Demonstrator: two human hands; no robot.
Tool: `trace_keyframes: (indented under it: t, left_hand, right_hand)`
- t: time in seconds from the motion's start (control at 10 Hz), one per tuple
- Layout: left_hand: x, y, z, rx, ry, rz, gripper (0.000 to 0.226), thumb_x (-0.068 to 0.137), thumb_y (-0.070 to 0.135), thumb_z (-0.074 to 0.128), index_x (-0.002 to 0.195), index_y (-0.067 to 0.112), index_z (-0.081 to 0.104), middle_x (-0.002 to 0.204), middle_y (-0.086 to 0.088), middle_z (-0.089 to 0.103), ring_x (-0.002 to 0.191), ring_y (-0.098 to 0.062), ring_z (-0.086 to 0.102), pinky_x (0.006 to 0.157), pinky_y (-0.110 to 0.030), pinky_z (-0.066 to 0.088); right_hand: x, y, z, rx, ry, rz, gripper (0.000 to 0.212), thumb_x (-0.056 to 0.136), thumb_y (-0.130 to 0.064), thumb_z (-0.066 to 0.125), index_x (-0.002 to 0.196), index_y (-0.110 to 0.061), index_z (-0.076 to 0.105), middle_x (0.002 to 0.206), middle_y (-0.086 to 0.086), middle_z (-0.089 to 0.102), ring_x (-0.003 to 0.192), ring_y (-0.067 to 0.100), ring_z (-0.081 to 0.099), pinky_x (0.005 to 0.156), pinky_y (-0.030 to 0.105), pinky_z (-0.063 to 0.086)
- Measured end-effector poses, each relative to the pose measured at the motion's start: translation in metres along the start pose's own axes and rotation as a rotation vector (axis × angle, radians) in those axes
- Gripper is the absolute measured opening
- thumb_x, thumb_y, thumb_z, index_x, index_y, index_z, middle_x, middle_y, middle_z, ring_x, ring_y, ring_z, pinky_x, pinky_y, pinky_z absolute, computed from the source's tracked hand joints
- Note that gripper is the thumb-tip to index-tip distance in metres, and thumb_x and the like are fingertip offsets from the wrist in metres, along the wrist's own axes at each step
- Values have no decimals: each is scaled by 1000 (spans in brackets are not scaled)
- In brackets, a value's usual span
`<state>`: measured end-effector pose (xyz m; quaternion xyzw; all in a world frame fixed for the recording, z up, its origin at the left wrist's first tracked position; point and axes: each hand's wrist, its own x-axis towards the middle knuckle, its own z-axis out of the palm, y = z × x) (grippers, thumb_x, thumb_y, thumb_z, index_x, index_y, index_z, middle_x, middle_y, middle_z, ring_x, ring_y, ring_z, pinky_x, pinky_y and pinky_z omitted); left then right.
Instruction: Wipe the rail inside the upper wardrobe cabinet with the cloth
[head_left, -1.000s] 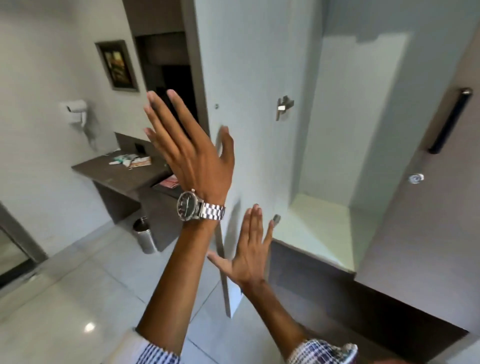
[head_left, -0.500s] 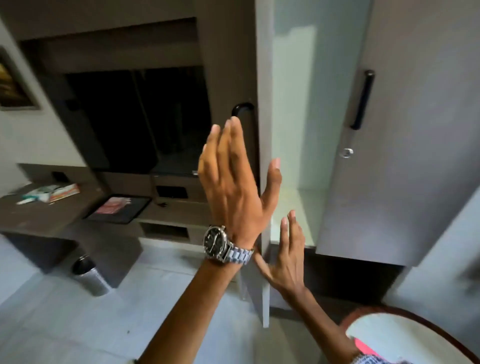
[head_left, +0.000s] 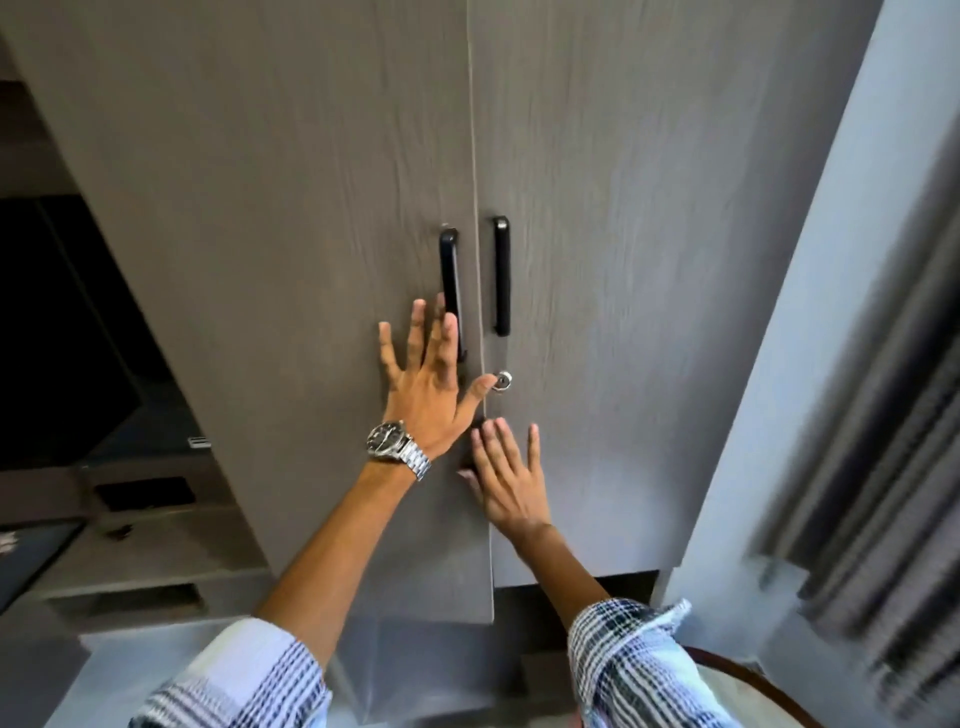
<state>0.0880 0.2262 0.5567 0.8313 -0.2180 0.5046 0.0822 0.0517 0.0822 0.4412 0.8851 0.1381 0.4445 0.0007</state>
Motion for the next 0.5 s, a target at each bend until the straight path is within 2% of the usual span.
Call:
trace_keyframes:
  t: [0.1,0.2,0.3,0.4,0.5]
  left_hand:
    - [5,-6,24,39,60,-3,102,94,74,37,155,17,-22,167,-5,-14,155,-32,-3,121,-66,-6]
    - [14,-11,41,72,86,-20,109,91,76,44,155,18,-21,167,-4,-14,155,-33,0,121,-65,-6]
    - [16,-17,54,101,116,-29,113,89,76,49,155,18,-22,168,-5,-12,155,-33,3,121,-66,-3]
    - [22,-17,57,134,122,-22,114,88,75,51,155,18,-23,168,-5,-10,155,-34,5,121,-67,0]
    - [23,-13,46,133,71,-19,112,90,75,48,154,17,-25,167,-5,-14,155,-33,2,121,-66,-2]
  right_hand:
    - [13,10,12,-53,9,-29,55,90,-45,67,133,-11,60,148,11,51,153,21,-19,113,62,6]
    - [29,16,25,-68,31,-42,59,85,-48,75,132,-15,62,160,11,31,151,20,-23,113,62,4]
    - [27,14,36,-130,-20,-65,48,88,-49,60,128,-22,65,165,11,20,150,21,-28,114,61,-1]
    - [38,13,28,-113,-148,-38,49,93,-47,49,137,-27,55,160,4,33,144,18,-39,113,61,-5]
    - [34,5,-2,186,-511,34,57,110,-41,25,157,-17,5,147,-6,-55,133,8,-51,115,59,-20]
